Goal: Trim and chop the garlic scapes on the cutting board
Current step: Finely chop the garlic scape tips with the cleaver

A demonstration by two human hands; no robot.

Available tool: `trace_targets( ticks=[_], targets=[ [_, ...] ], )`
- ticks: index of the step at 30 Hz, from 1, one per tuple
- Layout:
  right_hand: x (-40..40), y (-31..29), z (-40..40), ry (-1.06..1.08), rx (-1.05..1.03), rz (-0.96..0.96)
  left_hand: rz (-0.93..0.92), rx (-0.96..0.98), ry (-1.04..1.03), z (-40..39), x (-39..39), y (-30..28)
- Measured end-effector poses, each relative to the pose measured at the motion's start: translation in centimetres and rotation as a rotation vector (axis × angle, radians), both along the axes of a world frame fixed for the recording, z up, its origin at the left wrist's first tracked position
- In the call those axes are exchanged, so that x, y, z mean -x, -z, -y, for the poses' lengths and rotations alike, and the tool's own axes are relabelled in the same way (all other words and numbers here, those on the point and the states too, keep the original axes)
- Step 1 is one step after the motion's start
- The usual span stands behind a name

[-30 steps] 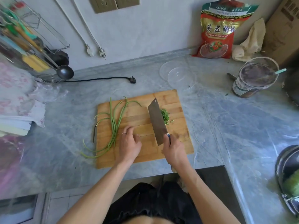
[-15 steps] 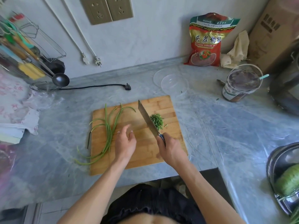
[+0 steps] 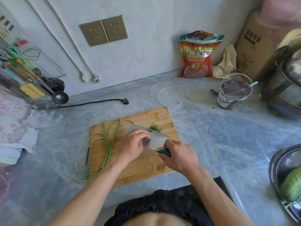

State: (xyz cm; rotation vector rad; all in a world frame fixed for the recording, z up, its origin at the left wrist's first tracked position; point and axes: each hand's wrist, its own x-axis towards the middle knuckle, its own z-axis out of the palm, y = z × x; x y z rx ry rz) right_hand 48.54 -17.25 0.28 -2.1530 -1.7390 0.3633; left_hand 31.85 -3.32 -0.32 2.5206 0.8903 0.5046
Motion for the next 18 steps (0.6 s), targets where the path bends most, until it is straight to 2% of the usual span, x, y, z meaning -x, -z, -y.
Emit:
trace_targets(
  ticks=[2,7,9,13,18],
  targets=[
    [0.3,0.4,0.3,-0.024,-0.015,-0.016,-0.087,0.041,0.064,-0.2,-0.4,0.1],
    [0.7,1.0,1.1,-0.034,-0.037,-0.041,-0.306,0.229,0.069,-1.6,-2.1,-0.9],
    [0.8,0.8,1.2,-0.023,-0.016,-0.053,-0.296,0.265,0.03,-1.9,-2.5,-1.2],
    [0.7,0.8,1.1,0.019,-0.022,-0.066,-0.146,0.18,-0.043,-2.4,-2.1,-1.1],
    [0.7,1.0,0.7,0.01,-0.052,-0.056,-0.252,0.231,0.02,-2.7,-2.8,-1.1]
  ],
)
